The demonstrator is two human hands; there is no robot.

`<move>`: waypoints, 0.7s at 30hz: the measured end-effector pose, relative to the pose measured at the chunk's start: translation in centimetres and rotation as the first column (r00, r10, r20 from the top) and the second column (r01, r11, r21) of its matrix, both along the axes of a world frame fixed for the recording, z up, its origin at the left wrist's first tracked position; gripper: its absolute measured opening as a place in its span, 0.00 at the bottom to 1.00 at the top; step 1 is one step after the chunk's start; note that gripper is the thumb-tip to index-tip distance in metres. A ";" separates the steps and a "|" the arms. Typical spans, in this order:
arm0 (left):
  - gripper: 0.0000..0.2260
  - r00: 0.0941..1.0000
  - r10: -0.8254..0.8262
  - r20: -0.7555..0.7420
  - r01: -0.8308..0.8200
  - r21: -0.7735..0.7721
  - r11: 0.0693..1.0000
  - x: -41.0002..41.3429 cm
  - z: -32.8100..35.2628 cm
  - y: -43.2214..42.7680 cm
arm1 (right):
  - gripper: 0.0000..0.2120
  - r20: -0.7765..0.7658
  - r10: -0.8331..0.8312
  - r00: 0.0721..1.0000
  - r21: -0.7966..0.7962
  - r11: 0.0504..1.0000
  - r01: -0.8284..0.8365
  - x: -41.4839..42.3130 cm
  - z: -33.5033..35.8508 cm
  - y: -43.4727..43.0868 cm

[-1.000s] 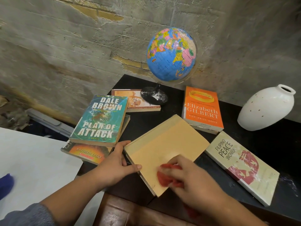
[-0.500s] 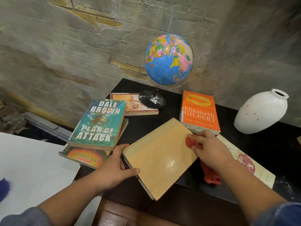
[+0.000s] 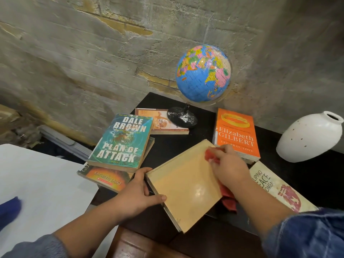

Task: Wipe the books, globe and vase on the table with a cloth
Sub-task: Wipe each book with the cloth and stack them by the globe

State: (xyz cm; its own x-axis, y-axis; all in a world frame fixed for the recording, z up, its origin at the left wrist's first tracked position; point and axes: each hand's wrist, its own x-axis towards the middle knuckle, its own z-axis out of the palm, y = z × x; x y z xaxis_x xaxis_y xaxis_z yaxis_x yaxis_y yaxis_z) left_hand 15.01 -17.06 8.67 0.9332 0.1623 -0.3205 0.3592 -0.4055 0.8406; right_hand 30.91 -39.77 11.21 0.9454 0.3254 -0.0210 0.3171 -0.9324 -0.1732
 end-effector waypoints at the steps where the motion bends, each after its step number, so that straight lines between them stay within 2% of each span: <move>1: 0.38 1.000 0.001 0.004 -0.001 0.000 1.000 0.0 0.1 -0.1 | 0.18 0.025 -0.048 0.999 -0.017 0.999 0.049 0.3 -0.1 0.1; 3: 0.37 1.000 0.010 0.002 -0.010 -0.009 1.000 -0.1 0.2 -0.1 | 0.16 0.038 -0.004 0.999 0.000 1.000 0.004 -1.1 0.0 1.7; 5: 0.37 1.000 0.020 0.006 -0.020 -0.015 1.000 -0.1 0.3 -0.2 | 0.15 0.014 0.206 0.978 0.044 0.977 -0.207 -4.3 0.2 4.4; 7: 0.35 0.999 0.035 0.017 -0.034 -0.056 0.998 -0.2 0.5 -0.5 | 0.20 0.001 0.458 0.889 0.074 0.887 -0.456 -7.6 0.3 6.9; 9: 0.34 0.999 0.047 0.022 -0.044 -0.102 0.994 -0.2 0.5 -0.5 | 0.25 -0.028 0.579 0.815 0.092 0.813 -0.575 -8.2 0.1 7.9; 11: 0.36 0.998 0.053 0.032 -0.051 -0.066 0.997 -0.3 0.2 -0.4 | 0.24 -0.035 0.545 0.838 0.115 0.835 -0.538 -6.0 -0.3 7.6; 14: 0.41 0.998 0.061 0.019 -0.061 -0.021 0.998 -0.4 -0.6 -0.1 | 0.21 -0.032 0.260 0.965 0.117 0.960 -0.254 -1.1 -0.8 5.9; 16: 0.41 0.997 0.074 0.020 -0.074 -0.012 0.997 -0.5 -0.9 -0.2 | 0.21 0.001 0.157 0.988 0.061 0.986 -0.157 0.0 -1.0 5.6; 17: 0.41 0.996 0.081 0.026 -0.080 -0.009 0.997 -0.5 -0.9 -0.3 | 0.21 0.003 0.179 0.984 0.047 0.983 -0.179 -0.6 -1.0 6.1; 19: 0.39 0.995 0.091 0.037 -0.091 -0.008 0.996 -0.4 -0.9 -0.3 | 0.23 -0.015 0.338 0.941 0.043 0.940 -0.338 -3.5 -0.8 7.9; 21: 0.35 0.993 0.108 0.054 -0.107 -0.032 0.994 -0.3 -0.9 -0.5 | 0.26 -0.021 0.543 0.839 0.028 0.839 -0.543 -6.9 -0.5 9.9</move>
